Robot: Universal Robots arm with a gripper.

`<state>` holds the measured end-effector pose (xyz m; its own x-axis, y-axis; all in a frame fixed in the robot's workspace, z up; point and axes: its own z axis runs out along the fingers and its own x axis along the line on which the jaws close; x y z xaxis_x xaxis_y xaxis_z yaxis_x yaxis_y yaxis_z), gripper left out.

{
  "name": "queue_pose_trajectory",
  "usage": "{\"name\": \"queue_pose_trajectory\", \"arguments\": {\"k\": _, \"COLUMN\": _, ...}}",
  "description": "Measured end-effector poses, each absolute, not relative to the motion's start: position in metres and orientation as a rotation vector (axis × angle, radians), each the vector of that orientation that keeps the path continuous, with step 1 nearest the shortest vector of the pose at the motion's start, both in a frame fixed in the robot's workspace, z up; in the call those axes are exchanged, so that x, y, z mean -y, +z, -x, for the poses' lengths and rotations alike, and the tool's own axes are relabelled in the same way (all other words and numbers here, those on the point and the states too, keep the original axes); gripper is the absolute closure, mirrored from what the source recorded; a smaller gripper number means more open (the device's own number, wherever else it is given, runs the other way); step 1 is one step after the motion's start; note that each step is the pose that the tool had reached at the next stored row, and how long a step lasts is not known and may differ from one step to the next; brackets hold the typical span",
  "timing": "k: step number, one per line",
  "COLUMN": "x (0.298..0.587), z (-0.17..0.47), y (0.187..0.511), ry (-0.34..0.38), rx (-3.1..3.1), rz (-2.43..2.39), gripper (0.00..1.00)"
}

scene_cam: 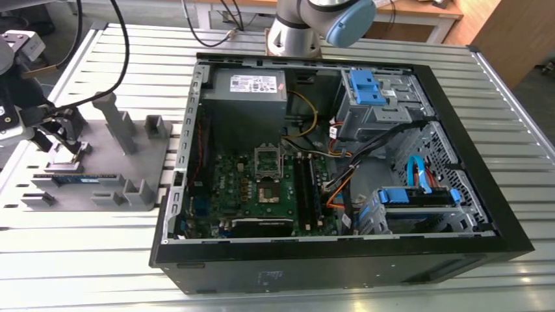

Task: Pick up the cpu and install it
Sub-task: 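Pick up the cpu and move it towards the insertion slot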

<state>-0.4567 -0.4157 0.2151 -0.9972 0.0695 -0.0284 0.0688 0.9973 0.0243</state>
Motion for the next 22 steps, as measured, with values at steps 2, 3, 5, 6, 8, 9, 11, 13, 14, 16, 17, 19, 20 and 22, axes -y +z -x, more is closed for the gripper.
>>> {"name": "queue_pose_trajectory", "arguments": {"k": 2, "x": 0.4158, "z": 0.4567, "y": 0.215, "ry": 0.036, "rx": -3.11, "rz": -0.108, "gripper": 0.46}}
{"name": "queue_pose_trajectory", "arguments": {"k": 3, "x": 0.4158, "z": 0.4567, "y": 0.2149, "ry": 0.036, "rx": -3.11, "rz": -0.108, "gripper": 0.46}}
{"name": "queue_pose_trajectory", "arguments": {"k": 5, "x": 0.4157, "z": 0.4567, "y": 0.2138, "ry": 0.037, "rx": -3.11, "rz": -0.108, "gripper": 0.46}}
{"name": "queue_pose_trajectory", "arguments": {"k": 6, "x": 0.4157, "z": 0.4567, "y": 0.2132, "ry": 0.036, "rx": -3.11, "rz": -0.108, "gripper": 0.46}}
{"name": "queue_pose_trajectory", "arguments": {"k": 8, "x": 0.4158, "z": 0.4567, "y": 0.211, "ry": 0.036, "rx": -3.11, "rz": -0.108, "gripper": 0.46}}
{"name": "queue_pose_trajectory", "arguments": {"k": 9, "x": 0.4158, "z": 0.4567, "y": 0.2098, "ry": 0.036, "rx": -3.11, "rz": -0.108, "gripper": 0.46}}
{"name": "queue_pose_trajectory", "arguments": {"k": 11, "x": 0.4158, "z": 0.4568, "y": 0.2081, "ry": 0.036, "rx": -3.11, "rz": -0.108, "gripper": 0.46}}
{"name": "queue_pose_trajectory", "arguments": {"k": 13, "x": 0.4158, "z": 0.4568, "y": 0.2068, "ry": 0.036, "rx": -3.11, "rz": -0.108, "gripper": 0.46}}
{"name": "queue_pose_trajectory", "arguments": {"k": 14, "x": 0.4158, "z": 0.4568, "y": 0.2066, "ry": 0.036, "rx": -3.11, "rz": -0.108, "gripper": 0.46}}
{"name": "queue_pose_trajectory", "arguments": {"k": 16, "x": 0.4158, "z": 0.4568, "y": 0.2064, "ry": 0.036, "rx": -3.11, "rz": -0.108, "gripper": 0.46}}
{"name": "queue_pose_trajectory", "arguments": {"k": 17, "x": 0.4158, "z": 0.4568, "y": 0.2063, "ry": 0.036, "rx": -3.11, "rz": -0.108, "gripper": 0.46}}
{"name": "queue_pose_trajectory", "arguments": {"k": 19, "x": 0.4158, "z": 0.4568, "y": 0.2063, "ry": 0.036, "rx": -3.11, "rz": -0.108, "gripper": 0.46}}
{"name": "queue_pose_trajectory", "arguments": {"k": 20, "x": 0.4158, "z": 0.4568, "y": 0.2062, "ry": 0.036, "rx": -3.11, "rz": -0.108, "gripper": 0.46}}
{"name": "queue_pose_trajectory", "arguments": {"k": 22, "x": 0.4158, "z": 0.4574, "y": 0.206, "ry": 0.036, "rx": -3.11, "rz": -0.108, "gripper": 0.46}}
